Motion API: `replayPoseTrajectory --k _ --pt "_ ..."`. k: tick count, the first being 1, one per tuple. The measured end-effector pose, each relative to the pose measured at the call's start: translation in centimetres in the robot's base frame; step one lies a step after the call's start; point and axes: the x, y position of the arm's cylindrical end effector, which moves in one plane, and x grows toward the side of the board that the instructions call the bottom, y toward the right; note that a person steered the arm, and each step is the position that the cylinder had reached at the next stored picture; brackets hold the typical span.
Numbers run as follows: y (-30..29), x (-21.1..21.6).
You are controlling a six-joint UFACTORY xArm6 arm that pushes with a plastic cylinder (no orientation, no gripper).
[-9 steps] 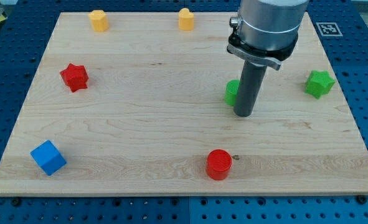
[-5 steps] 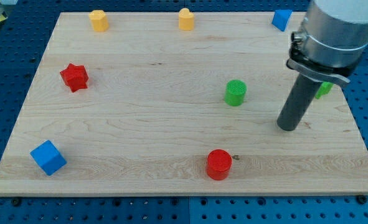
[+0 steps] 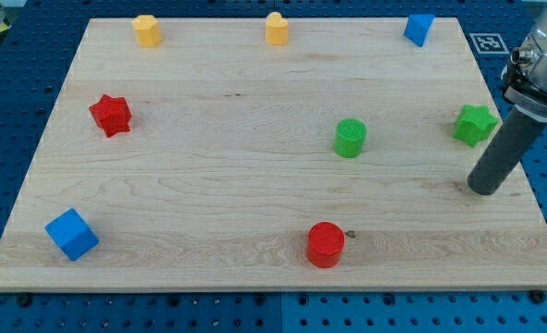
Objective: Move the green star to the top of the green circle
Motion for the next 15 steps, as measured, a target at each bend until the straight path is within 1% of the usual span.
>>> replayPoseTrajectory --k 1,2,3,4,5,6,7,9,10,15 --pt "4.3 -0.3" --pt "6.7 -1.6" --pt "7.6 -5.7" --pt "7.3 -8.1" --pt "5.1 -9.3" --pt "3.1 -9.3" --pt "3.0 -9.3" --pt "5.1 -8.4" --pt "5.1 -7.8" --pt "3.5 -8.0"
